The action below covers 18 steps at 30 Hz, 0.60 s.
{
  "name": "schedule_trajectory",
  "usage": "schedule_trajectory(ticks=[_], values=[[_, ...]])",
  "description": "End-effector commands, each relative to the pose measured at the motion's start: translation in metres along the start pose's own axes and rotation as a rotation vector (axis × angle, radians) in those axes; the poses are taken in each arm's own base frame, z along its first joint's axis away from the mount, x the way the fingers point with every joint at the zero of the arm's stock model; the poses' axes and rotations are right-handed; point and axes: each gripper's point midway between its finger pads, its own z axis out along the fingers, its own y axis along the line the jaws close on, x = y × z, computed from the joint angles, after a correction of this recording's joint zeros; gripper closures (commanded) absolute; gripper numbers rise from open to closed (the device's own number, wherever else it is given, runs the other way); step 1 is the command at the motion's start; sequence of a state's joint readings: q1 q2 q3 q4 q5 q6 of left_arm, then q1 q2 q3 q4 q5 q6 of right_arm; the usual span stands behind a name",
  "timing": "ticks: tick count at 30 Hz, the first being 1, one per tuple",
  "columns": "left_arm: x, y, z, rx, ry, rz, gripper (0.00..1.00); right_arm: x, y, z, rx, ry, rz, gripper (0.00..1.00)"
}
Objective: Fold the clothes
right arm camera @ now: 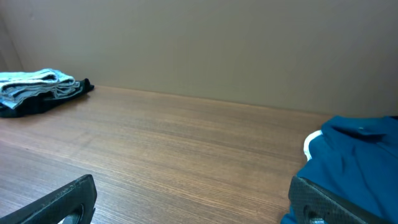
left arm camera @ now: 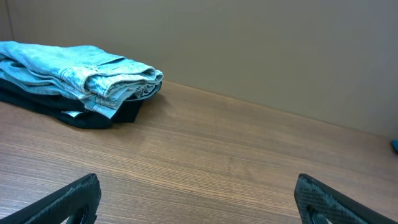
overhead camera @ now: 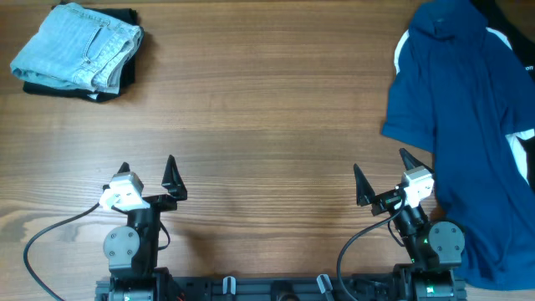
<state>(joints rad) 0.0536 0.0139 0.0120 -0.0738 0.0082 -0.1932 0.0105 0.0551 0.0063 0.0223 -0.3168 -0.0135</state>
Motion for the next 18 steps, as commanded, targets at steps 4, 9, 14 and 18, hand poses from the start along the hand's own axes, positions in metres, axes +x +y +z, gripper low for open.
schedule_trajectory(ticks=[4, 9, 14, 18], values=[[0.0013, 0.0013, 0.0001, -0.003, -0.001, -0.01, 0.0, -0.0014, -0.0011, -0.0003, 0.006, -0.007, -0.012, 0.0], [0.0013, 0.0013, 0.0001, -0.003, -0.001, -0.01, 0.0, -0.0014, -0.0011, -0.0003, 0.006, -0.007, -0.012, 0.0], [0.0014, 0.0013, 0.0001, -0.003, 0.0, -0.01, 0.0, -0.0011, -0.003, -0.0003, 0.017, -0.006, -0.014, 0.0], [0.0013, 0.0013, 0.0001, -0.003, -0.001, -0.01, 0.0, -0.0009, -0.0083, -0.0004, 0.047, -0.004, -0.043, 0.0]])
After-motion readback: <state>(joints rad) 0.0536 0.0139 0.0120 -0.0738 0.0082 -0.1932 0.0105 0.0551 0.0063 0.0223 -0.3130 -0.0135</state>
